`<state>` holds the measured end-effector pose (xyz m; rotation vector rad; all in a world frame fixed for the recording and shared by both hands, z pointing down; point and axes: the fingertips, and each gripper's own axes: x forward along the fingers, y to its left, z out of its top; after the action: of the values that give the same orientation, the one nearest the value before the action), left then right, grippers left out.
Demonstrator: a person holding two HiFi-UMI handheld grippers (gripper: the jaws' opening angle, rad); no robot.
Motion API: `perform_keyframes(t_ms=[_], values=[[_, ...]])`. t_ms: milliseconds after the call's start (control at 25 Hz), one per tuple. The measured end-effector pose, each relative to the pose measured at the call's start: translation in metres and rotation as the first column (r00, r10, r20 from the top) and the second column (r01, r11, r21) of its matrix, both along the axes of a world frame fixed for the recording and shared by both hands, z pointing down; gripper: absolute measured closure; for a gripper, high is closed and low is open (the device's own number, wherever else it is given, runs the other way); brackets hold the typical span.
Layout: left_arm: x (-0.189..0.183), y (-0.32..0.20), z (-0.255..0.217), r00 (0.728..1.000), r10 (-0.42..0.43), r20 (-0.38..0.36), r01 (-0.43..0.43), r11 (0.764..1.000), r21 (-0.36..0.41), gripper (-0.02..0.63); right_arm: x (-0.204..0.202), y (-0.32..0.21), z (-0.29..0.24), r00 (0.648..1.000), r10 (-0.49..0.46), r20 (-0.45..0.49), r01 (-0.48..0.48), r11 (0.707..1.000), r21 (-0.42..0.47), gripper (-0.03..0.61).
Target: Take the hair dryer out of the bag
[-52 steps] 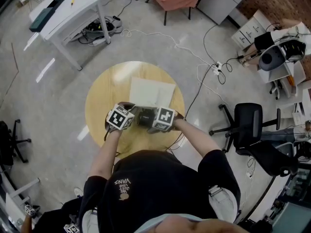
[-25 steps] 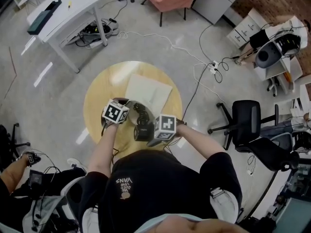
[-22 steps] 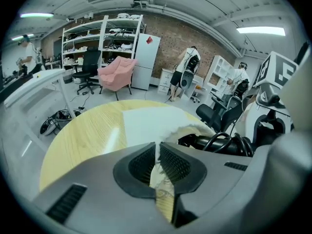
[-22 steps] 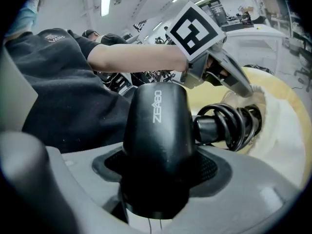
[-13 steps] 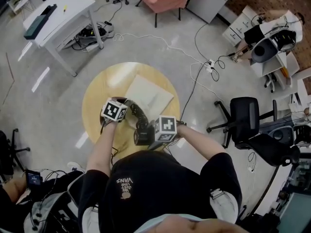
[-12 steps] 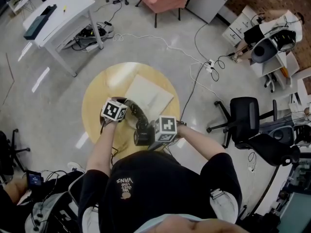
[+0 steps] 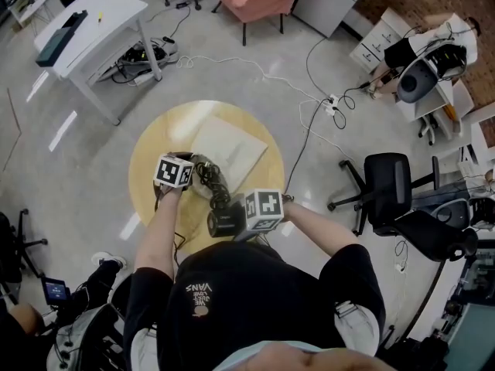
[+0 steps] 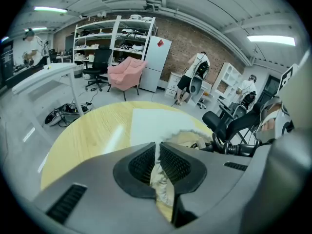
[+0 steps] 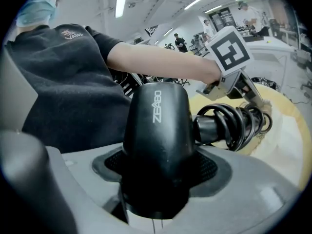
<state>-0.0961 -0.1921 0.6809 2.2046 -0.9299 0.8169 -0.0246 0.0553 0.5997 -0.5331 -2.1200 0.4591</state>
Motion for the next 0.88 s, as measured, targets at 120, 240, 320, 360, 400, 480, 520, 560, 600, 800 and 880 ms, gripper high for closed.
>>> perform_keyframes(t_ms=[120,240,320,360,400,480,520,560,600,800,880], values=[[-0.008,-0.001,0.001,0.999,-0.040,-0.011,0.039,0.999,-0.010,0.574,-0.001,-0.002,-0.007,1.000,0.004,0.025,-0.004,1.000,0.021,0.224],[-0.015,0.000,0.001,0.998,-0.066,-0.013,0.066,0.998,-0.011,0.574,-0.003,-0.006,-0.017,0.998,0.030,0.063,-0.033,0.999,0.035,0.224],[-0.017,0.002,0.001,0.997,-0.079,-0.016,0.079,0.997,-0.009,0.574,-0.004,-0.010,-0.025,0.994,0.056,0.094,-0.060,0.997,0.038,0.224],[-0.017,0.003,0.000,0.996,-0.083,-0.017,0.083,0.996,-0.008,0.574,-0.005,-0.012,-0.029,0.991,0.071,0.110,-0.076,0.996,0.038,0.224],[-0.018,0.005,0.000,0.996,-0.086,-0.017,0.086,0.996,-0.006,0.574,-0.006,-0.015,-0.033,0.988,0.088,0.126,-0.094,0.995,0.039,0.224],[-0.019,0.008,-0.001,0.996,-0.087,-0.018,0.086,0.996,-0.008,0.574,-0.009,-0.023,-0.041,0.978,0.132,0.163,-0.141,0.989,0.042,0.224],[-0.020,0.010,-0.001,0.996,-0.085,-0.018,0.085,0.996,-0.008,0.574,-0.010,-0.028,-0.045,0.970,0.160,0.184,-0.170,0.985,0.041,0.224],[-0.021,0.011,-0.002,0.997,-0.081,-0.017,0.081,0.997,-0.006,0.574,-0.012,-0.034,-0.050,0.960,0.190,0.207,-0.202,0.979,0.038,0.224],[-0.021,0.012,-0.002,0.997,-0.074,-0.015,0.074,0.997,-0.004,0.574,-0.013,-0.040,-0.054,0.948,0.219,0.230,-0.233,0.972,0.035,0.224],[-0.022,0.016,-0.004,0.999,-0.045,-0.006,0.045,0.999,0.012,0.557,-0.016,-0.064,-0.071,0.894,0.320,0.315,-0.342,0.940,0.015,0.224],[-0.022,0.017,-0.008,0.999,-0.041,-0.006,0.041,0.999,0.026,0.552,-0.015,-0.068,-0.076,0.878,0.346,0.331,-0.369,0.929,0.008,0.224]])
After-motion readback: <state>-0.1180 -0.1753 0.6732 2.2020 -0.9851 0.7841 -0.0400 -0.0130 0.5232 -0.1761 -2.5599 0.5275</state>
